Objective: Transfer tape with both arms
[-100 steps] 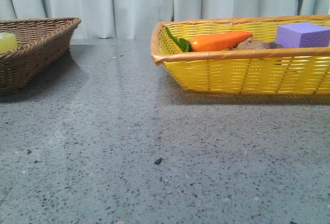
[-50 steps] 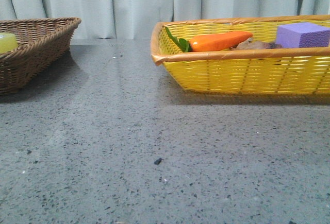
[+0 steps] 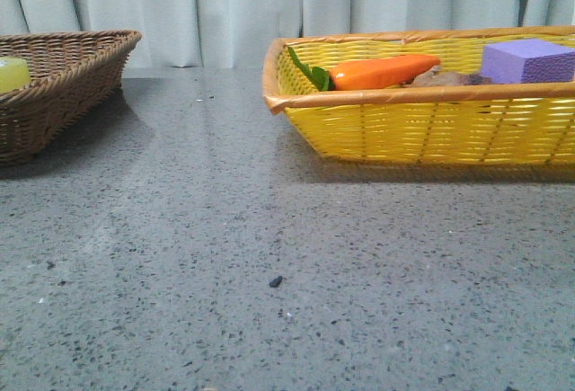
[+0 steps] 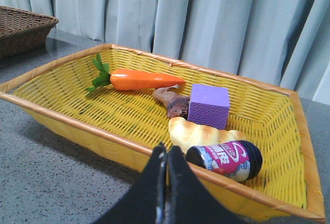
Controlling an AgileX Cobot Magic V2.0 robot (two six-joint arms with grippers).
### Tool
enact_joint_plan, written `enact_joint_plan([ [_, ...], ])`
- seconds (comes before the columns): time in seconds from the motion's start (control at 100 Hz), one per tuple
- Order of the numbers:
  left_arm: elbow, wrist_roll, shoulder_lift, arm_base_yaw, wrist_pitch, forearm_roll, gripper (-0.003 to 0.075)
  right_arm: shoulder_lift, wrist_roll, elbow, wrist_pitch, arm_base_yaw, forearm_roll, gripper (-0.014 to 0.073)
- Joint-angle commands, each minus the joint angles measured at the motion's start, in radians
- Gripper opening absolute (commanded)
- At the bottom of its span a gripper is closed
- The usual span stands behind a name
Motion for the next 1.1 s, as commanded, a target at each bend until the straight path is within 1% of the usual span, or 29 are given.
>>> enact_joint_plan([
  [0.0,-0.026,-0.003,0.009,-0.001,-0.075,-0.020,-0.0020,-0.012,-0.001,-0.025,-0.043,-0.005,-0.051,-0.0067],
  [0.34,-0.026,-0.003,0.009,-0.001,-0.075,-0.020,-0.0020,-0.012,-0.001,-0.025,-0.043,-0.005,-0.051,-0.0067],
  [0.52,0.009,-0.003,-0.001,-0.001,-0.072,-0.013,-0.0021,-0.012,-0.001,-0.025,-0.043,-0.005,-0.051,-0.0067],
  [0.56,0.017,-0.003,-0.013,-0.001,-0.072,0.032,-0.0020,-0.012,-0.001,-0.025,-0.043,-0.005,-0.051,-0.0067],
  [0.63,0.044,-0.003,-0.035,-0.001,-0.094,0.173,-0.0021,-0.012,-0.001,-0.025,-0.043,-0.005,-0.051,-0.0067],
  [0.7,0.082,-0.034,-0.064,0.004,-0.170,0.296,-0.0020,-0.012,-0.001,-0.025,-0.043,-0.005,-0.051,-0.0067],
  [0.74,0.112,-0.085,-0.085,0.013,-0.232,0.343,-0.0021,-0.012,-0.001,-0.025,-0.043,-0.005,-0.051,-0.0067],
  [0.82,0.176,-0.174,-0.105,0.039,-0.366,0.376,-0.0020,-0.012,-0.001,-0.025,-0.043,-0.005,-0.051,-0.0067],
  [0.94,0.251,-0.215,-0.104,0.092,-0.460,0.383,-0.0021,-0.012,-0.001,-0.025,-0.040,-0.005,-0.051,-0.0067],
  [0.97,0.259,-0.219,-0.104,0.105,-0.459,0.383,-0.0020,-0.012,-0.001,-0.025,-0.040,-0.005,-0.051,-0.0067],
  [1.01,0.257,-0.219,-0.104,0.117,-0.393,0.389,-0.0020,-0.012,-0.001,-0.025,-0.040,-0.005,-0.051,-0.0067],
  [1.09,0.257,-0.219,-0.104,0.137,-0.336,0.392,-0.0021,-0.012,-0.001,-0.025,-0.040,-0.005,-0.051,-0.0067],
])
